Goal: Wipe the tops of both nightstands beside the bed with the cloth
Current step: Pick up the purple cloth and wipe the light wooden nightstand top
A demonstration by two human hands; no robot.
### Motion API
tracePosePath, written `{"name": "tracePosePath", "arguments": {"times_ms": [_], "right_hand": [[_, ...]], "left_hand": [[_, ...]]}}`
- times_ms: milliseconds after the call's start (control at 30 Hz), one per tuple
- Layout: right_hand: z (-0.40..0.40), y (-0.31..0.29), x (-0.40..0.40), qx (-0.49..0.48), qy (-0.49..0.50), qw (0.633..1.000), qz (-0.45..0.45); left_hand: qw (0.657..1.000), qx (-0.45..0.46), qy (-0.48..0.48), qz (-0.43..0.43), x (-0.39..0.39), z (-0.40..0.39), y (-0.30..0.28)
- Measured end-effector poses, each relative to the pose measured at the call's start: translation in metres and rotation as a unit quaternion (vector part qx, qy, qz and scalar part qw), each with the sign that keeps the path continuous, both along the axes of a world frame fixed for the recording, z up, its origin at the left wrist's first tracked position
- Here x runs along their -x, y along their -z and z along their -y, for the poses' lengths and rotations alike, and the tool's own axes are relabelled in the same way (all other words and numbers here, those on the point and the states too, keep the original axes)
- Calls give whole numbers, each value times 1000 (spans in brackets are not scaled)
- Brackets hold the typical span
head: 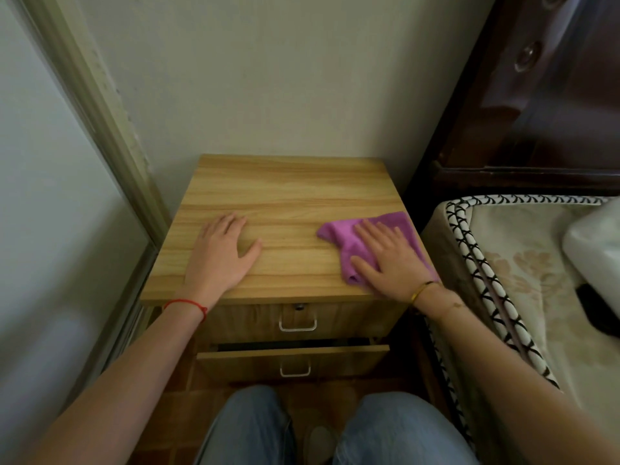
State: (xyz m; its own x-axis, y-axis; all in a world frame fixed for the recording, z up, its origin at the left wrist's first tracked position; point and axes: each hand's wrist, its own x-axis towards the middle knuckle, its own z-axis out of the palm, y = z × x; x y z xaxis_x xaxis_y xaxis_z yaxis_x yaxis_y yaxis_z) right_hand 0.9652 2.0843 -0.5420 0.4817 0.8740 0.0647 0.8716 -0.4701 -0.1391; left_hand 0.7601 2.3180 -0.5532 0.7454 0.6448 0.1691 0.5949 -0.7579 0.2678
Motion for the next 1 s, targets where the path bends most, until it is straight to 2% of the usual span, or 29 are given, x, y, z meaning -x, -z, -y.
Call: {"name": "tracePosePath", "arguments": {"times_ms": [133,333,400,467,567,633,733,800,933,1000], "right_hand": [[2,-1,28,-4,-93,995,-22],[-20,-4,-45,16,47,999,-2],[-41,-1,-25,9,18,1000,-1],[-52,1,11,-1,-55,998,1],[-40,0,28,-2,-113,994,-7],[-34,-1,-1,-4,-89,996,-12],[-48,-2,-54,10,4,1000,-11],[-67,-1,-55,14,23,1000,3],[-69,0,-8,-8,-101,995,4],[-64,0,-15,-5,-123,992,-3]], "left_hand": [[1000,-3,-2,-2,0,-2,1],[1000,0,1,6,0,0,0],[1000,3,0,4,-1,0,1],[1000,0,-5,1,-1,-1,1],[1000,-1,-8,14,0,1,-1],[1000,4,-5,18,0,2,-2],[1000,2,-4,16,1,1,-1],[1000,-1,-4,15,1,0,0],[1000,-8,-7,6,-1,0,0],[1000,-5,-6,8,-1,0,0]]}}
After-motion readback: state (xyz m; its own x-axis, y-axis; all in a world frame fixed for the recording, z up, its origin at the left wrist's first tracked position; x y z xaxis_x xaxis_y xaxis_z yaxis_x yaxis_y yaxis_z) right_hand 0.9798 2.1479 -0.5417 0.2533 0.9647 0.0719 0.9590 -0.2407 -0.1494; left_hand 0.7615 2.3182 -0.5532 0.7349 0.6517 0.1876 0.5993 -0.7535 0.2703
